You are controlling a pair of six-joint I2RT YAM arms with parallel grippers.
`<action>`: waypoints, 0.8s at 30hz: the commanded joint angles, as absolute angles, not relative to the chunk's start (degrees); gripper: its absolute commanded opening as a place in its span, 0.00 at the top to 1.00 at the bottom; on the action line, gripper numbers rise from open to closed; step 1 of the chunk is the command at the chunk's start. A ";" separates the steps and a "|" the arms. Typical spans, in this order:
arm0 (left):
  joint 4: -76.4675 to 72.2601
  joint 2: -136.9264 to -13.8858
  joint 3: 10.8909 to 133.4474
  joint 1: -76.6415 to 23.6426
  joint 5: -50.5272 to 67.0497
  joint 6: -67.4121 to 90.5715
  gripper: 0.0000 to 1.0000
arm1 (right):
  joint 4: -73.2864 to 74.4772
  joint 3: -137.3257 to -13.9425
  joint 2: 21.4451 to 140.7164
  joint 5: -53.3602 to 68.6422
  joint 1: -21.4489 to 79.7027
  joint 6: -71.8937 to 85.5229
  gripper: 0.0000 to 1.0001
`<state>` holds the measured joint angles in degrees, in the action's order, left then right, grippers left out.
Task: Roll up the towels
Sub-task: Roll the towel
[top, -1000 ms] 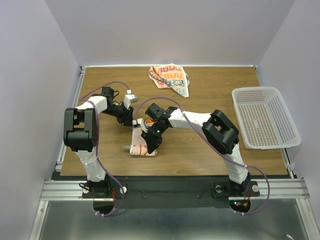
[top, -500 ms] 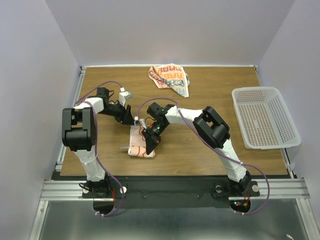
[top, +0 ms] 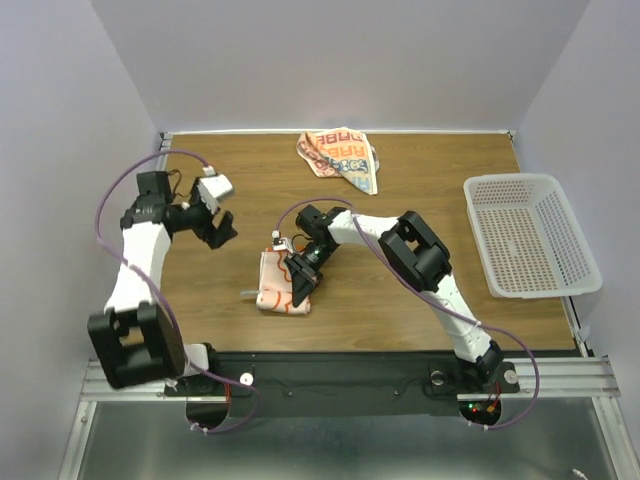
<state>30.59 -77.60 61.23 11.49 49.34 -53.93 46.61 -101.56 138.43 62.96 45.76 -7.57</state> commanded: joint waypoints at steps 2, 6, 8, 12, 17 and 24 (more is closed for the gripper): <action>46.49 -61.64 51.43 0.11 38.43 -75.75 0.08 | 47.55 -103.09 143.00 55.02 45.97 -5.72 0.97; 45.88 -49.24 43.59 -15.53 31.13 -74.63 0.01 | 47.72 -103.27 143.88 55.37 45.97 -4.66 0.91; 43.43 -46.32 40.44 -21.24 28.23 -70.24 0.01 | 47.81 -103.27 144.14 55.37 45.97 -4.48 0.85; 38.95 -51.22 38.85 -33.80 22.15 -62.94 0.01 | 48.08 -103.27 144.67 55.20 45.88 -4.04 0.79; 32.26 -57.73 38.76 -41.74 16.61 -57.13 0.01 | 48.25 -103.36 144.75 55.11 45.44 -3.69 0.77; 26.46 -66.26 37.97 -44.91 8.80 -54.76 0.01 | 48.25 -103.71 145.02 55.11 45.09 -2.99 0.70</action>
